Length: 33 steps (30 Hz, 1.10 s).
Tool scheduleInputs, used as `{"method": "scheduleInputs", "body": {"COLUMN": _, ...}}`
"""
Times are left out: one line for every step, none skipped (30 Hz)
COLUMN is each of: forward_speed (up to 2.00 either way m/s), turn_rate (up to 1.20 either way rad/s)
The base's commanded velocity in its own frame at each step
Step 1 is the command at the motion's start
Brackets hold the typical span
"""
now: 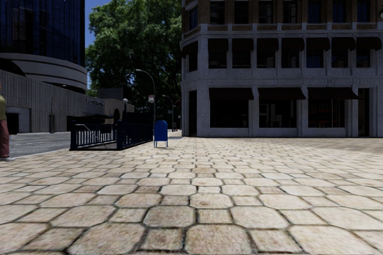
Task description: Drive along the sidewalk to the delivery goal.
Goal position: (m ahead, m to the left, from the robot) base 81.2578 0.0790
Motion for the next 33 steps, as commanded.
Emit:
{"method": "scheduleInputs", "body": {"forward_speed": 2.0, "turn_rate": 0.0}}
{"method": "scheduleInputs", "body": {"forward_speed": 2.0, "turn_rate": 0.0}}
{"method": "scheduleInputs", "body": {"forward_speed": 2.0, "turn_rate": 0.0}}
{"method": "scheduleInputs", "body": {"forward_speed": 2.0, "turn_rate": 0.0}}
{"method": "scheduleInputs", "body": {"forward_speed": 2.0, "turn_rate": 0.0}}
{"method": "scheduleInputs", "body": {"forward_speed": 2.0, "turn_rate": 0.0}}
{"method": "scheduleInputs", "body": {"forward_speed": 2.0, "turn_rate": 0.0}}
{"method": "scheduleInputs", "body": {"forward_speed": 2.0, "turn_rate": 0.0}}
{"method": "scheduleInputs", "body": {"forward_speed": 2.0, "turn_rate": 0.0}}
{"method": "scheduleInputs", "body": {"forward_speed": 2.0, "turn_rate": 0.0}}
{"method": "scheduleInputs", "body": {"forward_speed": 2.0, "turn_rate": -0.3}}
{"method": "scheduleInputs", "body": {"forward_speed": 2.0, "turn_rate": -0.3}}
{"method": "scheduleInputs", "body": {"forward_speed": 2.0, "turn_rate": -0.77}}
{"method": "scheduleInputs", "body": {"forward_speed": 2.0, "turn_rate": -0.89}}
{"method": "scheduleInputs", "body": {"forward_speed": 2.0, "turn_rate": -0.98}}
{"method": "scheduleInputs", "body": {"forward_speed": 2.0, "turn_rate": -1.2}}
{"method": "scheduleInputs", "body": {"forward_speed": 2.0, "turn_rate": -1.2}}
{"method": "scheduleInputs", "body": {"forward_speed": 2.0, "turn_rate": -1.2}}
{"method": "scheduleInputs", "body": {"forward_speed": 2.0, "turn_rate": -1.18}}
{"method": "scheduleInputs", "body": {"forward_speed": 2.0, "turn_rate": -0.07}}
{"method": "scheduleInputs", "body": {"forward_speed": 2.0, "turn_rate": 0.0}}
{"method": "scheduleInputs", "body": {"forward_speed": 2.0, "turn_rate": 0.0}}
{"method": "scheduleInputs", "body": {"forward_speed": 2.0, "turn_rate": 0.0}}
{"method": "scheduleInputs", "body": {"forward_speed": 2.0, "turn_rate": 0.0}}
{"method": "scheduleInputs", "body": {"forward_speed": 2.0, "turn_rate": 0.0}}
{"method": "scheduleInputs", "body": {"forward_speed": 2.0, "turn_rate": 0.0}}
{"method": "scheduleInputs", "body": {"forward_speed": 2.0, "turn_rate": 0.0}}
{"method": "scheduleInputs", "body": {"forward_speed": 2.0, "turn_rate": 0.0}}
{"method": "scheduleInputs", "body": {"forward_speed": 2.0, "turn_rate": 0.0}}
{"method": "scheduleInputs", "body": {"forward_speed": 2.0, "turn_rate": 0.0}}
{"method": "scheduleInputs", "body": {"forward_speed": 2.0, "turn_rate": 0.0}}
{"method": "scheduleInputs", "body": {"forward_speed": 2.0, "turn_rate": 0.0}}
{"method": "scheduleInputs", "body": {"forward_speed": 2.0, "turn_rate": 0.0}}
